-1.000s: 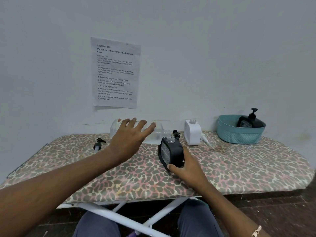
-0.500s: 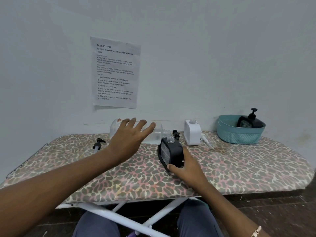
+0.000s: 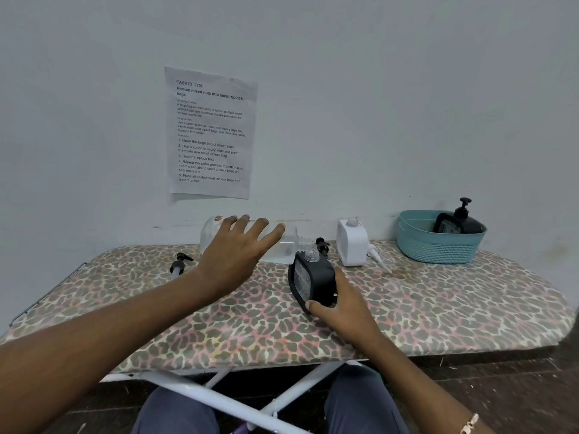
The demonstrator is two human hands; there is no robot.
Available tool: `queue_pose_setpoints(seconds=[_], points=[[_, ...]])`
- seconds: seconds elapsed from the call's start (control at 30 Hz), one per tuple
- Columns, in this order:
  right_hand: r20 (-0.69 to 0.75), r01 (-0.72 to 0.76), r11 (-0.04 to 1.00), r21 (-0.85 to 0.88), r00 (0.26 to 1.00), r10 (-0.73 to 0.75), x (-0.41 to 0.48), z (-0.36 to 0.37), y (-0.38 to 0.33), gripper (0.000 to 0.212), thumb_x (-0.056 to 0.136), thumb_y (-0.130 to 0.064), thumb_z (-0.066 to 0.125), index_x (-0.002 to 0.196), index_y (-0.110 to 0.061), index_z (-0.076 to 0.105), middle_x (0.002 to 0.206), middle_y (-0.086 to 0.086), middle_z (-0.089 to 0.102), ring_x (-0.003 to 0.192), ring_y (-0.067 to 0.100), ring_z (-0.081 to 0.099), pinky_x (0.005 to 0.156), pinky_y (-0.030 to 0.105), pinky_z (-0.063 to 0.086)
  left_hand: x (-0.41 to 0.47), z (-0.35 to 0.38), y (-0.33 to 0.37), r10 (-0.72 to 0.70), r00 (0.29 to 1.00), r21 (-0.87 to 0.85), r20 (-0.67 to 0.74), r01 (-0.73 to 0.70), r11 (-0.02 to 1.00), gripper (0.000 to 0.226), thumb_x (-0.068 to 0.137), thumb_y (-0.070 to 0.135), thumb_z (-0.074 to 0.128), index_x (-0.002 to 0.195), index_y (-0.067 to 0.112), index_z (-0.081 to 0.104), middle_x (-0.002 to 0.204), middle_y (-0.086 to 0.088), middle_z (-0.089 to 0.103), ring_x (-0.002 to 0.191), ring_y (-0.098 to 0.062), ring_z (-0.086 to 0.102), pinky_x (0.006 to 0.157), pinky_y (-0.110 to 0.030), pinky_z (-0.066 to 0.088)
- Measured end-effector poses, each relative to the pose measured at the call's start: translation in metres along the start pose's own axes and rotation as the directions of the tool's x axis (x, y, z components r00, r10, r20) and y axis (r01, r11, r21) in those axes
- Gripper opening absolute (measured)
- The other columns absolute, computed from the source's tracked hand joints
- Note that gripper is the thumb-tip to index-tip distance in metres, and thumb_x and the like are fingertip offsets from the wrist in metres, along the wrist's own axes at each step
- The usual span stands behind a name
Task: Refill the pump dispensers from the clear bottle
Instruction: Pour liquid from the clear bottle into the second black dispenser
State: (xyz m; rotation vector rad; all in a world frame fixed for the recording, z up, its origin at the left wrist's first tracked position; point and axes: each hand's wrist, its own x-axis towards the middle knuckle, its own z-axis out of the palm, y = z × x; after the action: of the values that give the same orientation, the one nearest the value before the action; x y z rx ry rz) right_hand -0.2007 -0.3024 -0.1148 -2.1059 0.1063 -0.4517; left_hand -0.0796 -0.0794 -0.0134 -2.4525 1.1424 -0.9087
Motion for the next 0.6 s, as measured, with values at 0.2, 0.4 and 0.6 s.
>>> queue_pose_setpoints(seconds=[0.2,0.4,0.6], points=[[0.000,0.001,1.000,0.006,1.000,-0.001,-0.0013,-0.0005,-0.0010,0.069,0.085,-0.031,0.079,0.143,-0.044,0.042,0.123,-0.018,0.064,0.103,-0.014,0.059,0.070,0.004,0.047,0.0004,0.0000,-0.0002,0.001,1.000,0.005,0.004,-0.001,1.000,0.094,0.066,0.000,0.088,0.148,0.018,0.048,0.135,-0.017,0.063,0.115,-0.046,0.064,0.097,-0.058,0.050],[-0.001,0.002,1.000,-0.010,1.000,-0.002,-0.0004,-0.0004,-0.0008,0.070,0.085,-0.032,0.079,0.145,-0.039,0.043,0.123,-0.018,0.065,0.104,-0.014,0.059,0.071,0.004,0.045,0.0008,-0.0009,-0.0007,0.004,1.000,0.003,0.000,-0.004,1.000,0.093,0.067,0.000,0.088,0.149,0.018,0.047,0.136,-0.017,0.063,0.116,-0.046,0.064,0.097,-0.059,0.050],[-0.004,0.003,1.000,-0.013,1.000,-0.003,-0.0006,-0.0003,-0.0008,0.069,0.084,-0.032,0.079,0.143,-0.041,0.043,0.118,-0.022,0.065,0.101,-0.015,0.060,0.072,0.004,0.046,0.0004,-0.0012,-0.0009,0.006,1.000,0.010,0.004,-0.006,1.000,0.094,0.067,0.001,0.088,0.150,0.018,0.046,0.136,-0.017,0.063,0.117,-0.046,0.063,0.097,-0.058,0.050]])
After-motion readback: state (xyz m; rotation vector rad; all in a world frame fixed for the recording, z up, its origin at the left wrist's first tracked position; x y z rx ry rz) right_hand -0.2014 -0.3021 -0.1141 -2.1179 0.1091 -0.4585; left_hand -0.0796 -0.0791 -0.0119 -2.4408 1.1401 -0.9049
